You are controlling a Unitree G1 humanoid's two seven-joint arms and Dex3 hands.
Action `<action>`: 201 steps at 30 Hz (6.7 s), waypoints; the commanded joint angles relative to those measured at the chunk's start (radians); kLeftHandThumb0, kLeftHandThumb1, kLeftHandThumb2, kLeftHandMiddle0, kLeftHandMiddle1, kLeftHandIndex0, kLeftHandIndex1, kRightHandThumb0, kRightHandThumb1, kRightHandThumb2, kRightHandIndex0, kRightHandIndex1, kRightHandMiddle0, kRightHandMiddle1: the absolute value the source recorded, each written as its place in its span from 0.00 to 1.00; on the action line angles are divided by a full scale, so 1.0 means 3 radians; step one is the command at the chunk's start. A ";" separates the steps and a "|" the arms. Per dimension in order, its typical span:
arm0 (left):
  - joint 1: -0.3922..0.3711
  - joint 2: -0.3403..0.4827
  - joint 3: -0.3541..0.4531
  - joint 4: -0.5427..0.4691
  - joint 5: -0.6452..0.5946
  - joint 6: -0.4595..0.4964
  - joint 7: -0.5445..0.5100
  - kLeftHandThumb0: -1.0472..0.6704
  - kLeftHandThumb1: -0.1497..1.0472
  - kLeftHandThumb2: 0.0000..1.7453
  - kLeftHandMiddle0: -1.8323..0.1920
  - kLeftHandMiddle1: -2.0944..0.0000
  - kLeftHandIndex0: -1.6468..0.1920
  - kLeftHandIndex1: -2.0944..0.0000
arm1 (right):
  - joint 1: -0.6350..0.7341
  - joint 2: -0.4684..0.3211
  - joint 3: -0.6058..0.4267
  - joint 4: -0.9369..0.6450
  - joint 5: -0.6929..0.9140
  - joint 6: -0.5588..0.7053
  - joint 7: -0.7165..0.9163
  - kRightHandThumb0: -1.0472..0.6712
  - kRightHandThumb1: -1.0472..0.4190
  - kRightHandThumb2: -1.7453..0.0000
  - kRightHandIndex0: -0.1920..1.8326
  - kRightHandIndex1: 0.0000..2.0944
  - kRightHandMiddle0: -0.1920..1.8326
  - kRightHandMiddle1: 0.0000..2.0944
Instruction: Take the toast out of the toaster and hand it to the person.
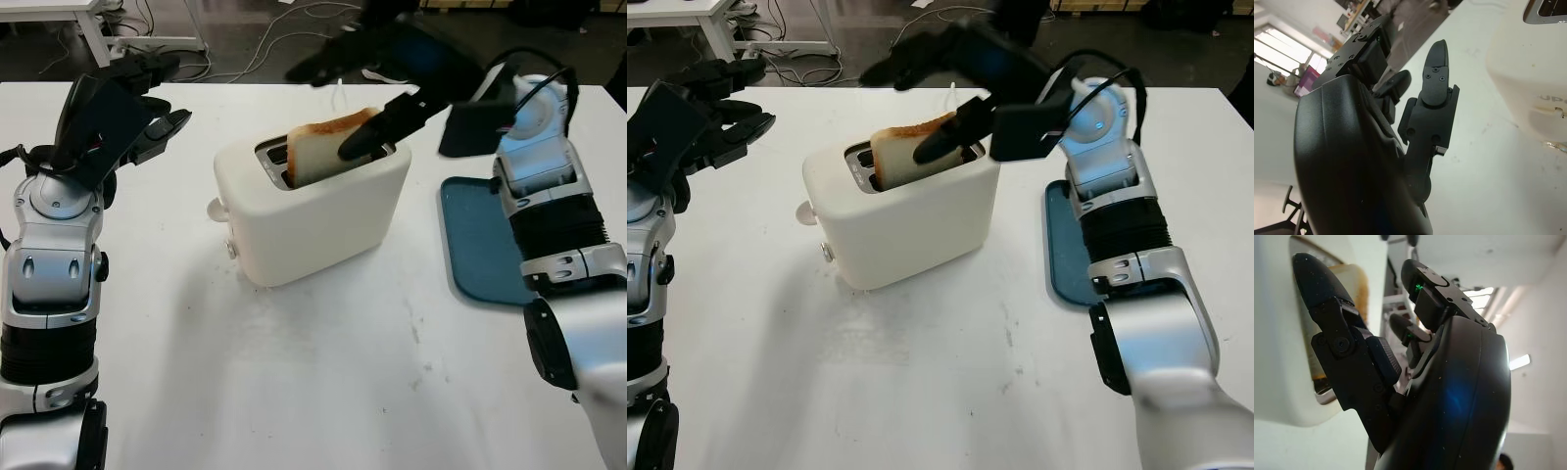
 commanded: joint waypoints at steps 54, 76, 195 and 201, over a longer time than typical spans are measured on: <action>0.0043 0.0002 0.0000 -0.0018 0.0000 -0.0026 0.0040 0.45 0.89 0.09 0.78 0.61 0.58 1.00 | -0.0068 -0.0156 0.0409 0.0570 -0.1346 -0.0576 -0.2152 0.31 0.09 0.76 0.65 0.83 0.50 0.83; 0.0055 -0.0006 0.0017 -0.0037 -0.0027 0.0015 0.0038 0.47 0.89 0.11 0.80 0.62 0.59 1.00 | -0.0739 -0.0121 -0.0735 0.1735 0.0060 -0.0006 -0.1975 0.30 0.09 0.78 0.63 0.83 0.51 0.83; 0.0061 0.0016 -0.0033 -0.0074 0.0046 0.0031 0.0053 0.48 0.89 0.10 0.78 0.63 0.58 1.00 | -0.0428 0.0246 -0.1014 0.2513 0.0122 0.0797 -0.3216 0.49 0.09 0.80 0.51 0.83 0.40 0.63; 0.0066 0.0014 -0.0034 -0.0065 0.0045 0.0004 0.0057 0.48 0.89 0.11 0.78 0.62 0.58 1.00 | -0.0428 0.0257 -0.1020 0.2512 0.0125 0.0789 -0.3247 0.50 0.09 0.81 0.52 0.83 0.43 0.52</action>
